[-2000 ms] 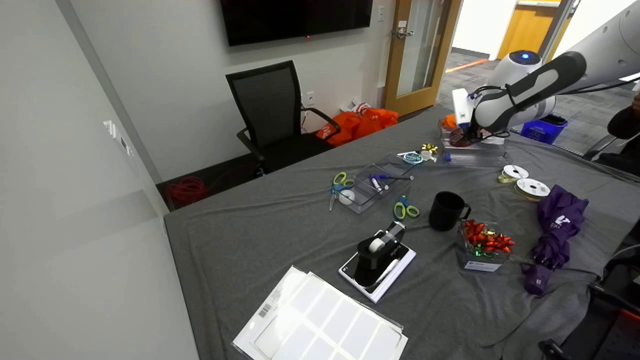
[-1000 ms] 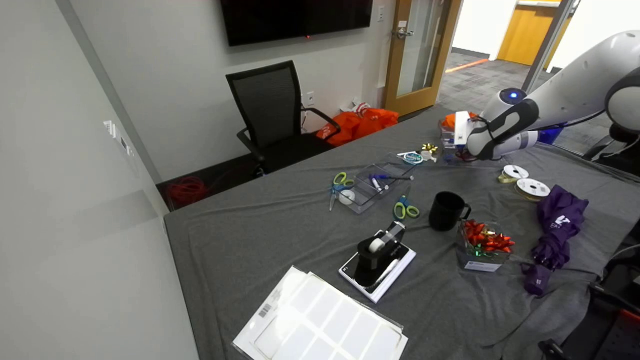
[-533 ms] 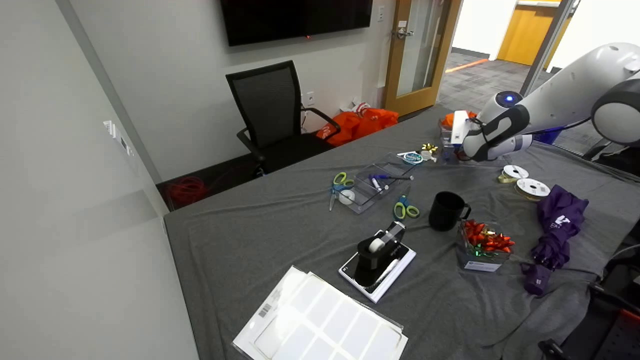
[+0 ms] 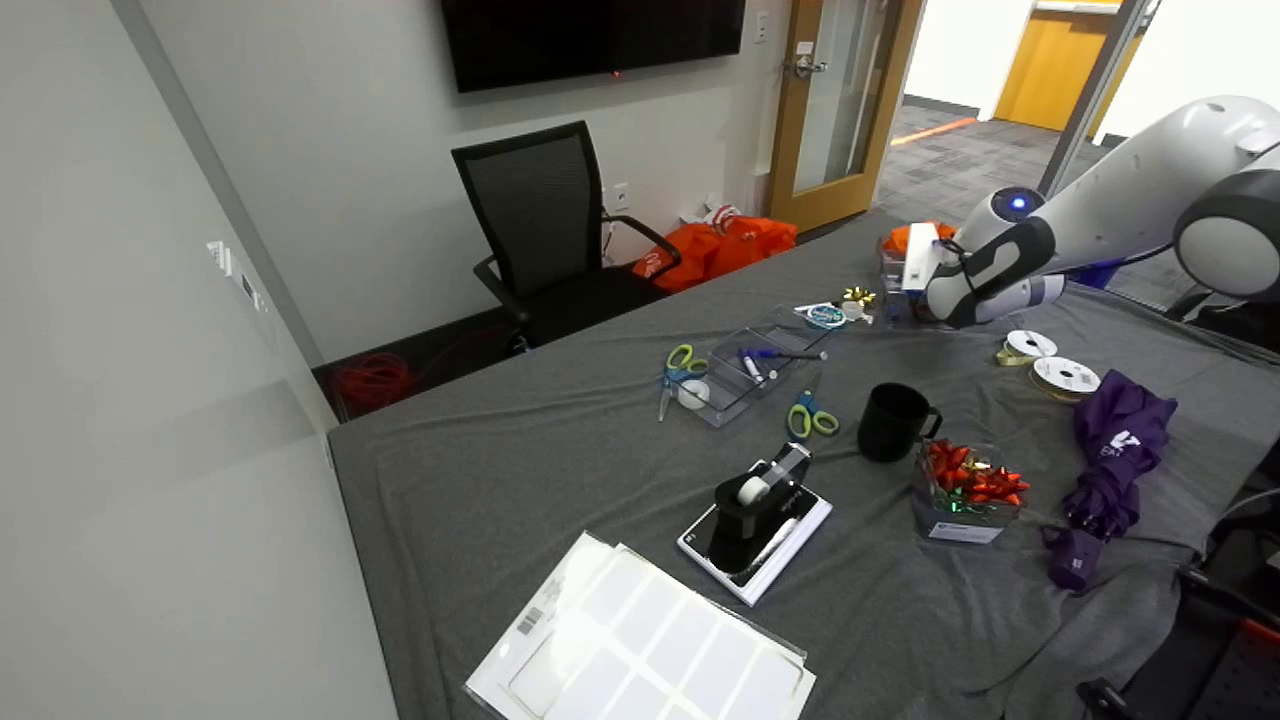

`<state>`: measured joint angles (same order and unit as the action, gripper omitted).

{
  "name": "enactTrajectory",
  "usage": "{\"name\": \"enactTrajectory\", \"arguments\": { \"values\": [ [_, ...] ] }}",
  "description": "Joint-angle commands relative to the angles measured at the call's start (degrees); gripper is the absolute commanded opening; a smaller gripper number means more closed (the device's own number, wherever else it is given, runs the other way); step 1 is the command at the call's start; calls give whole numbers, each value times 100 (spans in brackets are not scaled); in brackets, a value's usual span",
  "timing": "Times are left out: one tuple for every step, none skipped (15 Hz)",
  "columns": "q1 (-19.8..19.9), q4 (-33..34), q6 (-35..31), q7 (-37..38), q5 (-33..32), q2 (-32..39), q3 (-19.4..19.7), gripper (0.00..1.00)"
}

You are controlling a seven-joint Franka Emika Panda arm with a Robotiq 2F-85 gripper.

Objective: Move the CD holder to the clear object in the right

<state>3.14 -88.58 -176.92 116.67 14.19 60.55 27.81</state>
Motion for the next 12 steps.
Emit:
{"name": "enactTrajectory", "arguments": {
  "values": [
    [-71, 78, -178, 3, 169, 150, 106, 100],
    [-48, 61, -176, -34, 170, 117, 70, 100],
    [-7, 31, -132, -86, 160, 55, 3, 100],
    [36, 12, -93, -143, 140, 7, -62, 100],
    [80, -15, -35, -197, 122, -54, -130, 100],
    [112, -41, -7, -235, 115, -104, -184, 100],
    [141, -62, 18, -270, 108, -146, -234, 100],
    [174, -81, 54, -310, 99, -193, -289, 100],
    [242, -113, 146, -407, 68, -282, -388, 100],
    [482, -173, 337, -719, -29, -507, -729, 100],
    [685, -213, 500, -1008, -77, -669, -1008, 100],
    [909, -257, 725, -1337, -70, -865, -1310, 100]
  ]
}}
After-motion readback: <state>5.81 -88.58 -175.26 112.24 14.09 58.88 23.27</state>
